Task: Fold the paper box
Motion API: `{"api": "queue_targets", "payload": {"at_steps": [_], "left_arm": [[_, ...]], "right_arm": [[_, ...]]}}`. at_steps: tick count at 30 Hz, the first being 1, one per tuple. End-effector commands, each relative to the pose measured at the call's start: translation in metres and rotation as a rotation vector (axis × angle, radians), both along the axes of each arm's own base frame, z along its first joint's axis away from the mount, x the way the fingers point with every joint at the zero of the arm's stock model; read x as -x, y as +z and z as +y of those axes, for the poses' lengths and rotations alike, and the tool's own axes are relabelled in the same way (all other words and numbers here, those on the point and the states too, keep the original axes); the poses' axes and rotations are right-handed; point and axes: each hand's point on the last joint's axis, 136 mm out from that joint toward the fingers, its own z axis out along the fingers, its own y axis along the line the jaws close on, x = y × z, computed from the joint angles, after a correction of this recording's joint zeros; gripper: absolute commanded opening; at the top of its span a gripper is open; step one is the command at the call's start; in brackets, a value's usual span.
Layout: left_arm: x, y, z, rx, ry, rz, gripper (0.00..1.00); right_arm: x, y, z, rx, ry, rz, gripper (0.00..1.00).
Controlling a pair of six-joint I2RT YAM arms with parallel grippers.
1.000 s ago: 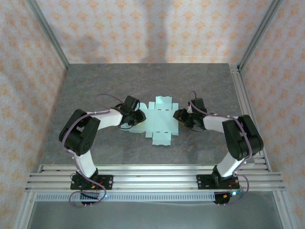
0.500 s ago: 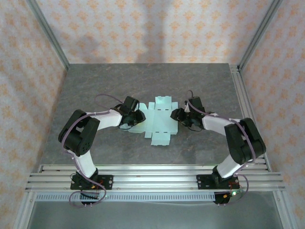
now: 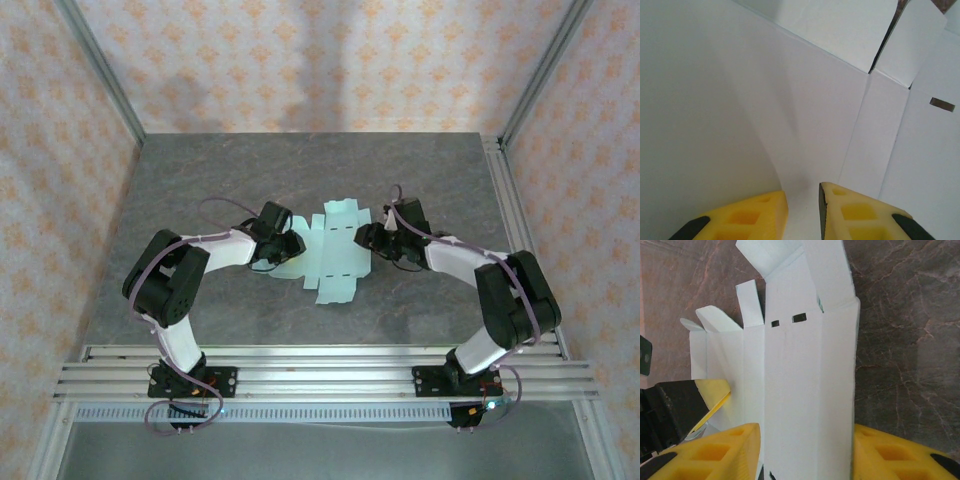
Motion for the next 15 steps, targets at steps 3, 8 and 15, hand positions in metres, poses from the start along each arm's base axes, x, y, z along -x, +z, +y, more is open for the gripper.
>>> {"api": "queue_targets", "payload": {"at_steps": [3, 8, 15], "left_arm": [[0.038, -0.046, 0.022, -0.104, 0.009, 0.186, 0.27], [0.035, -0.036, 0.021, -0.091, 0.013, 0.157, 0.28], [0.027, 0.022, 0.028, -0.129, 0.003, 0.02, 0.65]], "right_arm": [[-0.012, 0.014, 0.0, 0.041, 0.006, -0.066, 0.34], [-0.013, 0.002, -0.016, 0.153, -0.025, -0.039, 0.0], [-0.007, -0.003, -0.035, 0.37, 0.082, 0.0, 0.0]]}}
